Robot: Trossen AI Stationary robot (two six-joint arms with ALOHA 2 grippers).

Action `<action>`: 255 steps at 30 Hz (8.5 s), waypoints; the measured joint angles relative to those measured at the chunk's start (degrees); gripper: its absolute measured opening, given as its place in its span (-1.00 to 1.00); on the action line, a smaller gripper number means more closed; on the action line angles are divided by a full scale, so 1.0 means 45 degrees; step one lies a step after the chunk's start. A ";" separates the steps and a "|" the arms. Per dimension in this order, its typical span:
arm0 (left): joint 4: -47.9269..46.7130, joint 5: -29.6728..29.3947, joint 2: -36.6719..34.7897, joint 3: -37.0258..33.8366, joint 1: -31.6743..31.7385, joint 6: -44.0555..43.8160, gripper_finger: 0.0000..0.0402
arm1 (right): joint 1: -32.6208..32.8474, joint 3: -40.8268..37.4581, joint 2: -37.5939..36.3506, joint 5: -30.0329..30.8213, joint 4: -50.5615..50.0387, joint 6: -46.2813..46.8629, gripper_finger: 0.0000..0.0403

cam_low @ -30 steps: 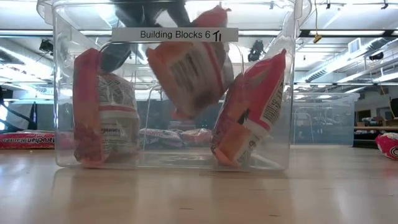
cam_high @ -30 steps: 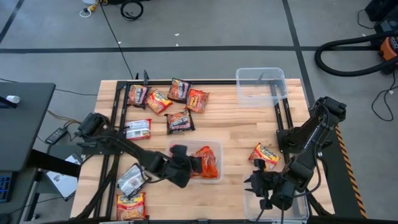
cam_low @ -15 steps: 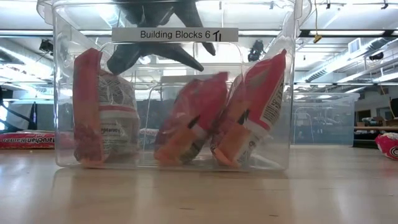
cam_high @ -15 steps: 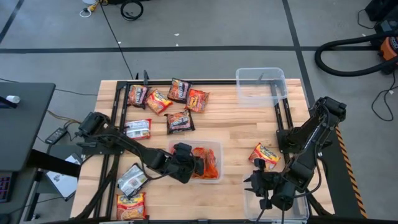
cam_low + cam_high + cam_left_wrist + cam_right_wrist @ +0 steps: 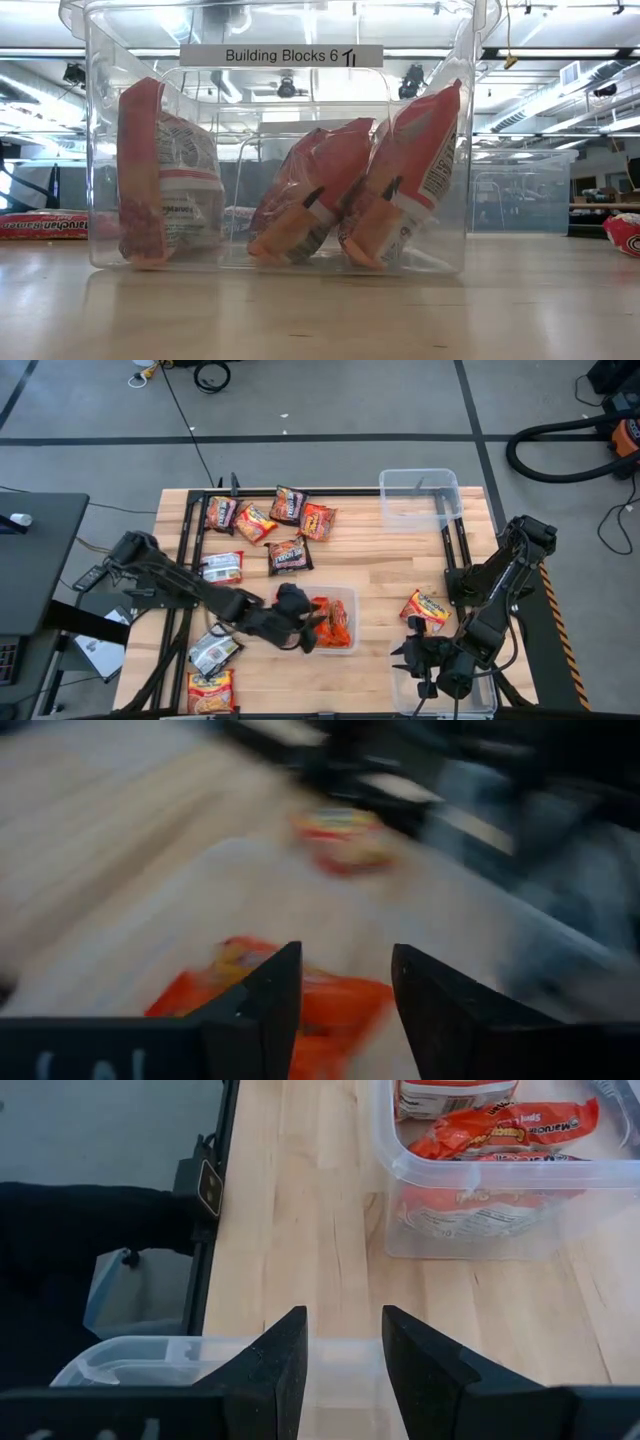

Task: Sort Maruchan noodles
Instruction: Put the orange noodle pack into the bottom left transparent bin

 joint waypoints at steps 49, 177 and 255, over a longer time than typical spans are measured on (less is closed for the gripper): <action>-0.7925 0.2676 -0.5583 0.0182 0.6404 0.6698 0.11 | -0.3981 0.2433 -0.0547 -0.0624 -0.4568 -0.1998 -0.32; -1.0281 1.0770 0.0592 -0.0632 1.1661 1.1026 -0.91 | -1.2299 -0.0291 -0.2288 -0.7026 -0.2664 -0.6536 0.10; -0.9452 0.6731 -0.1528 0.4076 0.7962 1.6214 -0.95 | -1.3301 0.0223 -0.4801 -0.6426 -0.3203 -1.2174 0.28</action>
